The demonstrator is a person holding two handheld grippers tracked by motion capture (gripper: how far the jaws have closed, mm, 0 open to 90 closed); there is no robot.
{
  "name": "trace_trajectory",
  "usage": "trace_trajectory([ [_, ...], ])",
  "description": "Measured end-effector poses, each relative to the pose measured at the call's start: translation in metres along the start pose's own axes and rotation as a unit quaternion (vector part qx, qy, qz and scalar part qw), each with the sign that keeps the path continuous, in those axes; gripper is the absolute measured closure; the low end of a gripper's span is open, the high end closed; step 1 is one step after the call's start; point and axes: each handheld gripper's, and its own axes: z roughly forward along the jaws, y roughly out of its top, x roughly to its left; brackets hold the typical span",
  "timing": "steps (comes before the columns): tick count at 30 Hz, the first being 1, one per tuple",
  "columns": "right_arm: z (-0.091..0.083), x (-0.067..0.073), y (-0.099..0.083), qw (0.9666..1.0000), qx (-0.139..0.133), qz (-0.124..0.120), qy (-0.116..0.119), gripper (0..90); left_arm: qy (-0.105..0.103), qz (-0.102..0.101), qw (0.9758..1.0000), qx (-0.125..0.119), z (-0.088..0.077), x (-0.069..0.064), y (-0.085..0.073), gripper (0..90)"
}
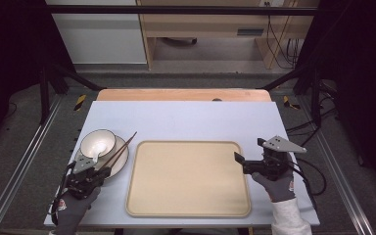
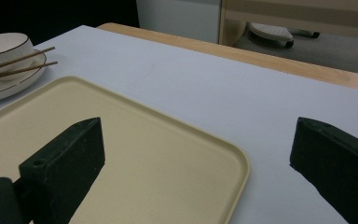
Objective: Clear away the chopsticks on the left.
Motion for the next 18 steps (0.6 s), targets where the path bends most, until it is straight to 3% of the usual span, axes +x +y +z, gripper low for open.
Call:
trace_trajectory([
  [9, -0.003, -0.001, 0.001, 1.0000, -0.007, 0.004, -0.002, 2.8, 0.002, -0.003, 0.9999, -0.012, 0.002, -0.025, 0.005, 84.1],
  [18, -0.004, -0.001, 0.001, 1.0000, -0.008, 0.001, -0.004, 2.7, 0.011, -0.030, 0.9991, -0.027, 0.004, -0.048, 0.005, 84.1],
])
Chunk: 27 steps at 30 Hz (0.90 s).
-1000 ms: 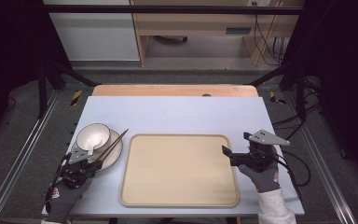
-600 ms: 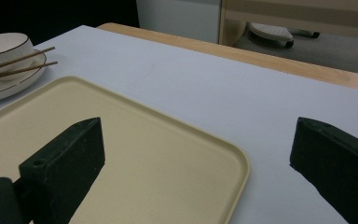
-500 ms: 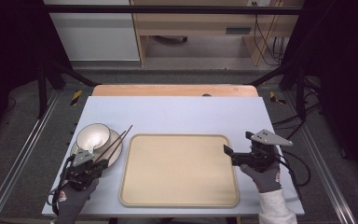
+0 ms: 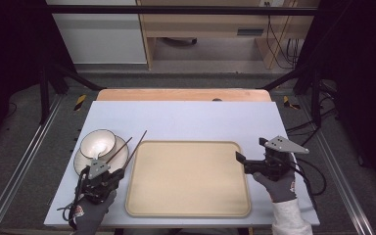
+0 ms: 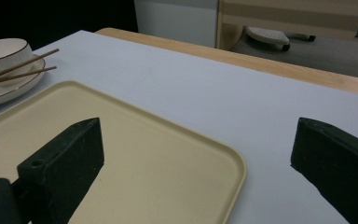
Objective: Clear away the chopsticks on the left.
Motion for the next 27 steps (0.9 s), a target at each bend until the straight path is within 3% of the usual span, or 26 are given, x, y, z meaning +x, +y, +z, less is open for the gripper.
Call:
trace_trajectory([
  [14, 0.001, 0.005, 0.000, 1.0000, 0.003, -0.003, 0.004, 2.8, 0.030, -0.018, 0.9993, -0.009, 0.006, -0.024, -0.004, 84.1],
  [20, 0.000, 0.005, 0.001, 1.0000, 0.000, -0.006, 0.007, 2.9, 0.045, -0.047, 0.9976, -0.025, 0.008, -0.035, -0.003, 84.1],
  [27, 0.001, 0.006, 0.000, 1.0000, 0.002, -0.006, 0.008, 2.9, 0.053, -0.060, 0.9963, -0.031, 0.016, -0.046, -0.008, 84.1],
])
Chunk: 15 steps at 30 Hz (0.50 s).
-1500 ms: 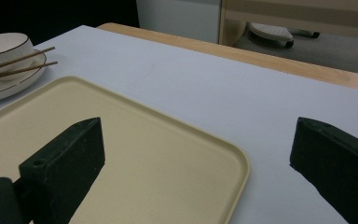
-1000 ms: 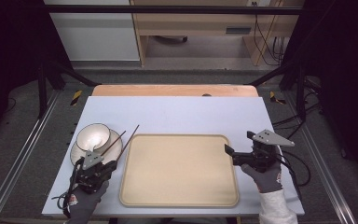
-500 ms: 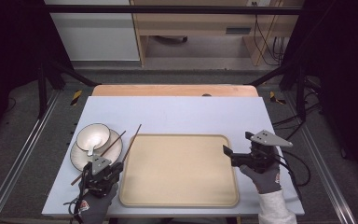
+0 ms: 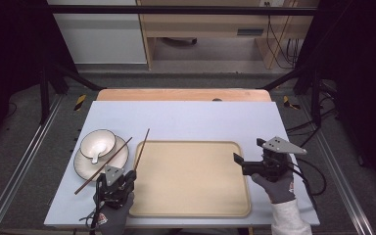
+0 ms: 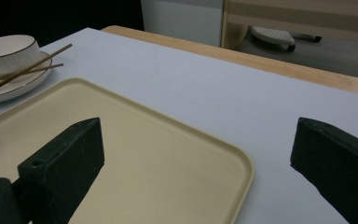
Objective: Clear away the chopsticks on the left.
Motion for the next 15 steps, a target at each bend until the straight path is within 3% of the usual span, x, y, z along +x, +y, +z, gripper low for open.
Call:
trace_trajectory([
  [8, 0.003, 0.001, -0.001, 1.0000, 0.006, -0.003, 0.000, 2.9, 0.006, -0.020, 0.9998, -0.005, 0.008, -0.008, -0.011, 84.1],
  [15, 0.004, 0.001, -0.001, 1.0000, 0.007, -0.003, 0.000, 2.9, 0.014, -0.024, 0.9995, 0.011, 0.018, -0.014, -0.022, 84.1],
])
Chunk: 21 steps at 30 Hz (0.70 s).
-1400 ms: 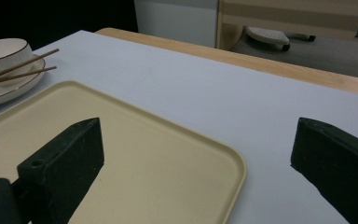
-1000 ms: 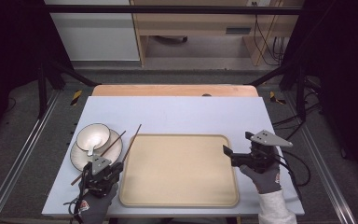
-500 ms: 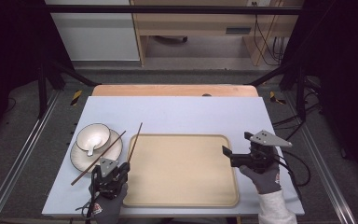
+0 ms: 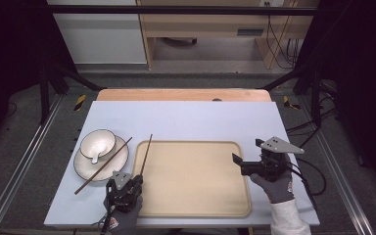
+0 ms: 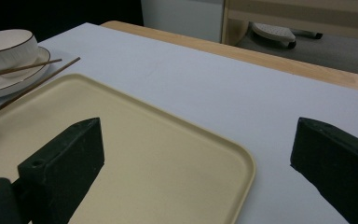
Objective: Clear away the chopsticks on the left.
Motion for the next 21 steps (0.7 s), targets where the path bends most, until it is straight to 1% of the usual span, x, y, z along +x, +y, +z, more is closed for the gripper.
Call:
trace_trajectory([
  [4, 0.0016, 0.0005, -0.0007, 1.0000, 0.004, -0.003, 0.000, 2.9, 0.002, -0.001, 1.0000, 0.004, 0.0012, -0.0003, -0.0021, 84.1],
  [6, 0.0019, 0.0007, -0.0008, 1.0000, 0.005, -0.002, 0.001, 2.9, 0.006, 0.001, 0.9999, 0.008, 0.0023, -0.0003, -0.0040, 84.1],
  [8, 0.0028, 0.0011, -0.0011, 1.0000, 0.007, -0.003, 0.000, 2.8, 0.007, -0.001, 0.9999, 0.015, 0.0045, 0.0000, -0.0062, 84.1],
  [12, 0.0032, 0.0013, -0.0012, 1.0000, 0.008, -0.003, 0.000, 2.9, 0.007, -0.002, 0.9998, 0.021, 0.0060, -0.0003, -0.0074, 84.0],
  [17, 0.0036, 0.0013, -0.0014, 1.0000, 0.009, -0.003, -0.001, 2.8, 0.013, 0.003, 0.9996, 0.024, 0.0065, -0.0016, -0.0082, 83.9],
  [21, 0.0039, 0.0015, -0.0014, 1.0000, 0.009, -0.003, 0.000, 2.8, 0.014, 0.007, 0.9995, 0.028, 0.0065, -0.0020, -0.0073, 83.7],
])
